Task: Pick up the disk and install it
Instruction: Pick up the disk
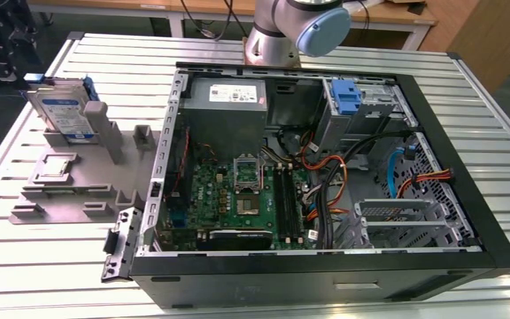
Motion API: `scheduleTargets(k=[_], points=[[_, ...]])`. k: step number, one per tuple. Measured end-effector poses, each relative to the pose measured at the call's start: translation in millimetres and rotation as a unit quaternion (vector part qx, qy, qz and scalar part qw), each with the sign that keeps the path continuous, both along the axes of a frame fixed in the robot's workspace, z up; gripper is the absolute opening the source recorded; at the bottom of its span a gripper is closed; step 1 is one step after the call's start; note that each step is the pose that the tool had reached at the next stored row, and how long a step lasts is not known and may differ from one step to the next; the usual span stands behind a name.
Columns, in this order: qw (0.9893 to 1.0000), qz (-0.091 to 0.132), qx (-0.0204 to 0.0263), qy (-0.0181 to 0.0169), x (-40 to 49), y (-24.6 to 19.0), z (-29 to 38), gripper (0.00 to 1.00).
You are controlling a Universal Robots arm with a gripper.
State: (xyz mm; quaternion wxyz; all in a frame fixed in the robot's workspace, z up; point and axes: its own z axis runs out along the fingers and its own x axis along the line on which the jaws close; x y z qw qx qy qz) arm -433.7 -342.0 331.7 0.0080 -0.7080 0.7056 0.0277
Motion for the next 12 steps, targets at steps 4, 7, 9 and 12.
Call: scheduleTargets(k=[4, 7, 9, 12], points=[[0.9998, 0.019, 0.001, 0.0, -0.2, 0.0, -6.1, 0.65], [0.9996, 0.027, 0.0014, 0.0, -0.5, 0.3, -10.9, 0.65], [0.9996, 0.027, 0.0016, 0.0, -0.6, 0.7, -14.1, 0.65], [0.9996, 0.027, 0.0016, -0.0006, -1.4, 0.9, -19.4, 0.65]])
